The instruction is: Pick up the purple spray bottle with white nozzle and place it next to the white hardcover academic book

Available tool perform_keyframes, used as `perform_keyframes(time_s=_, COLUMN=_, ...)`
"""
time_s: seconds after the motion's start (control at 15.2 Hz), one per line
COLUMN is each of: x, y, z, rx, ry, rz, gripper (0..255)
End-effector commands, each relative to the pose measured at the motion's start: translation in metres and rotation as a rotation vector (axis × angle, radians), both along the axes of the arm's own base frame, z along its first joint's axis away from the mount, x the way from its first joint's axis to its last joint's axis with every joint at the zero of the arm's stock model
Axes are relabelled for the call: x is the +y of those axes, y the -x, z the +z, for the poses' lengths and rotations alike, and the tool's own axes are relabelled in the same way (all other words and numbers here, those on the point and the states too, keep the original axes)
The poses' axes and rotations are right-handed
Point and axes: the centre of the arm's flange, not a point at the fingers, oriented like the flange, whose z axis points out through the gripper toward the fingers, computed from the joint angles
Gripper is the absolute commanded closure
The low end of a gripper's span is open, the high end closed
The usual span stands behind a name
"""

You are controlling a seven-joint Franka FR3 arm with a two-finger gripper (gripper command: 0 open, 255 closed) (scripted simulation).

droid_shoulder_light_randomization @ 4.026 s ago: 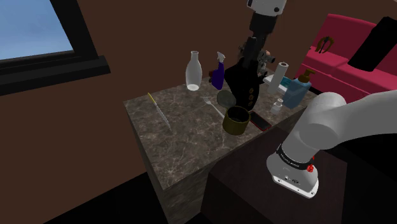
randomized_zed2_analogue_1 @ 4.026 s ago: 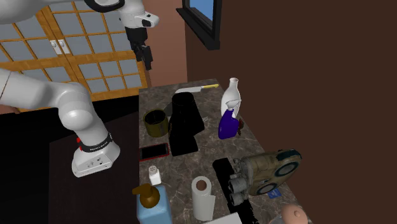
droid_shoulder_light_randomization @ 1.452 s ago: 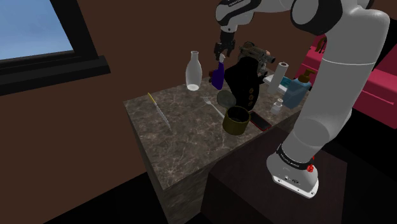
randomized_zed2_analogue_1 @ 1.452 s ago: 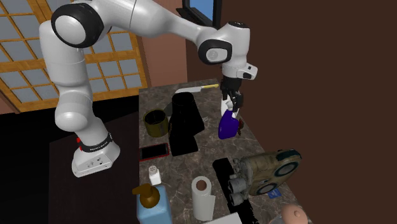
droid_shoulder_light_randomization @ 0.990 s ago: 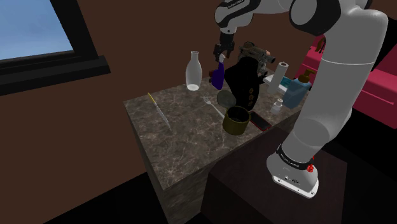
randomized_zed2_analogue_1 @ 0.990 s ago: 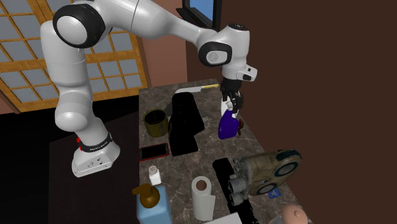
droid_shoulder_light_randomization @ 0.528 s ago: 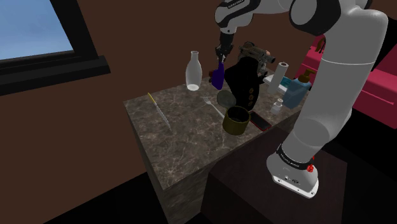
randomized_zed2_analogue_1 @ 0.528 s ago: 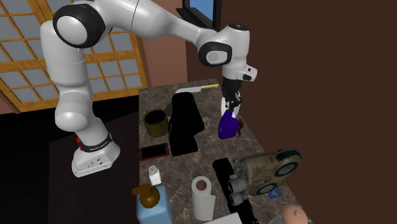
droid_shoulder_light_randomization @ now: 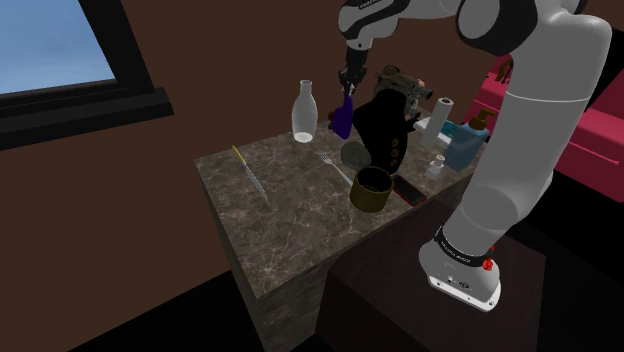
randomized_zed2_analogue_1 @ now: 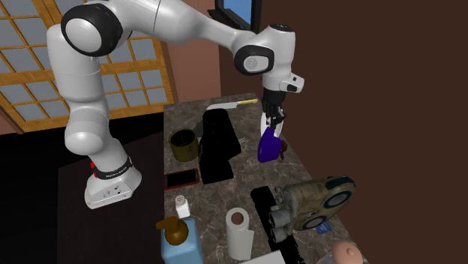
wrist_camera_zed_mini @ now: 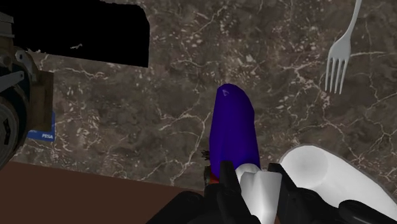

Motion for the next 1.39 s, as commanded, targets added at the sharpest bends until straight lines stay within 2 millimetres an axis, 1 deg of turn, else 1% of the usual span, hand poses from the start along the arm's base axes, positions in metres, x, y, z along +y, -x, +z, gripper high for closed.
perform_keyframes(time_s=0.0, x=0.0, y=0.0, z=0.01, rx=0.0, ry=0.0, rz=0.0, gripper=255)
perform_keyframes(time_s=1.06, x=0.0, y=0.0, z=0.095, rx=0.0, ry=0.0, rz=0.0, gripper=255)
perform_keyframes(time_s=1.12, x=0.0, y=0.001, z=0.097, rx=0.0, ry=0.0, rz=0.0, gripper=255)
perform_keyframes(time_s=1.32, x=-0.012, y=0.033, z=0.115, rx=0.0, ry=0.0, rz=0.0, gripper=255)
